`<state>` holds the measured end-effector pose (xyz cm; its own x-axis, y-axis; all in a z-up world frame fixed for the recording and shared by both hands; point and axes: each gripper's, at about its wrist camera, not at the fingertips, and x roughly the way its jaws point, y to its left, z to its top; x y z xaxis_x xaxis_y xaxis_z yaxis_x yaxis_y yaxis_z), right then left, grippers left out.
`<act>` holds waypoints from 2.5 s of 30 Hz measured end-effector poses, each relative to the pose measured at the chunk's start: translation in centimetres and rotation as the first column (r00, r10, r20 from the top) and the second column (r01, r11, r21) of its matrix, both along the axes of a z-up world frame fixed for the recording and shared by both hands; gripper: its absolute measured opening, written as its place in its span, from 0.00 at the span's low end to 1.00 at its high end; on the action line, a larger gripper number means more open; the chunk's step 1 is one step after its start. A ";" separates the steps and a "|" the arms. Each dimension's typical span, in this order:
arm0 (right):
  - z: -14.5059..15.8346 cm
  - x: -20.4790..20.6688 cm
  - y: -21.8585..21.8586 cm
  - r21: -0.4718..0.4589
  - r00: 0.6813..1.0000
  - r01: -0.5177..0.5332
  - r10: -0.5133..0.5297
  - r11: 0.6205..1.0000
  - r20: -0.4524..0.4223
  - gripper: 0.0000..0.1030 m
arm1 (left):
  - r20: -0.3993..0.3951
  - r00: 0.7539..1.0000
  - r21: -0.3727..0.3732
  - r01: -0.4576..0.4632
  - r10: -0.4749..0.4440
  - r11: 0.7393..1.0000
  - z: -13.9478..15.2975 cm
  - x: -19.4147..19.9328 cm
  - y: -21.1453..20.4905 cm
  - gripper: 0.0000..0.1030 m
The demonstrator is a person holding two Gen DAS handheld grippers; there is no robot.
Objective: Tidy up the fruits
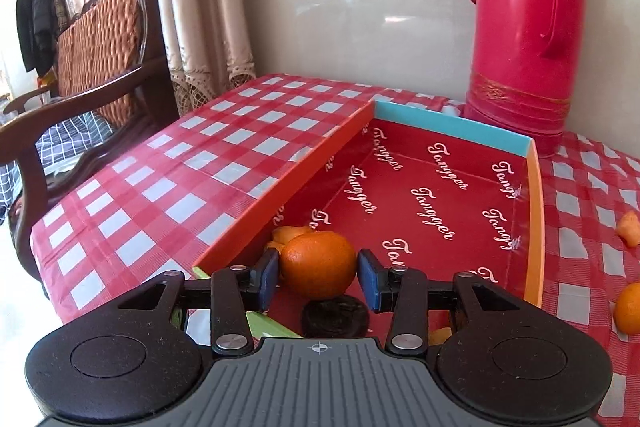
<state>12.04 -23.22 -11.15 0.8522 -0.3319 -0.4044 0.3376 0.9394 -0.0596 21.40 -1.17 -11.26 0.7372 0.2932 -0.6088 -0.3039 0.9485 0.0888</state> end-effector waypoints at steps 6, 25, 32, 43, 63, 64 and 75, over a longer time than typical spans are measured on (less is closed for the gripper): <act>-0.5 1.2 -0.5 0.064 0.999 -0.011 0.014 0.998 -0.052 0.91 | 0.048 0.999 -0.012 -0.015 0.015 1.000 1.0 -1.0 1.2 0.61; -2.4 4.5 -2.2 0.240 0.987 0.033 0.007 0.970 -0.163 0.39 | 0.132 0.990 0.024 -0.062 0.058 0.998 3.6 -4.0 5.8 0.88; -2.6 4.8 -1.6 0.207 0.985 0.034 0.002 0.978 -0.174 0.25 | 0.105 0.988 0.014 -0.115 0.113 0.993 2.4 -4.6 8.5 0.89; 0.8 2.9 2.5 0.252 0.973 -0.232 0.230 0.940 0.038 0.25 | 0.075 0.967 -0.037 -0.243 0.245 0.969 0.8 -5.1 12.7 0.89; 0.9 4.8 14.9 0.159 0.764 -0.632 0.644 0.758 -0.031 0.28 | 0.083 0.956 -0.030 -0.280 0.281 0.960 0.3 -6.0 15.3 0.89; 0.9 4.8 14.9 0.164 0.769 -0.626 0.638 0.762 -0.031 0.34 | 0.083 0.956 -0.029 -0.281 0.283 0.959 0.2 -6.0 15.4 0.89; 2.3 3.9 12.5 0.188 0.821 -0.568 0.568 0.802 0.058 0.78 | 0.090 0.967 0.004 -0.238 0.237 0.971 0.2 -5.7 13.5 0.89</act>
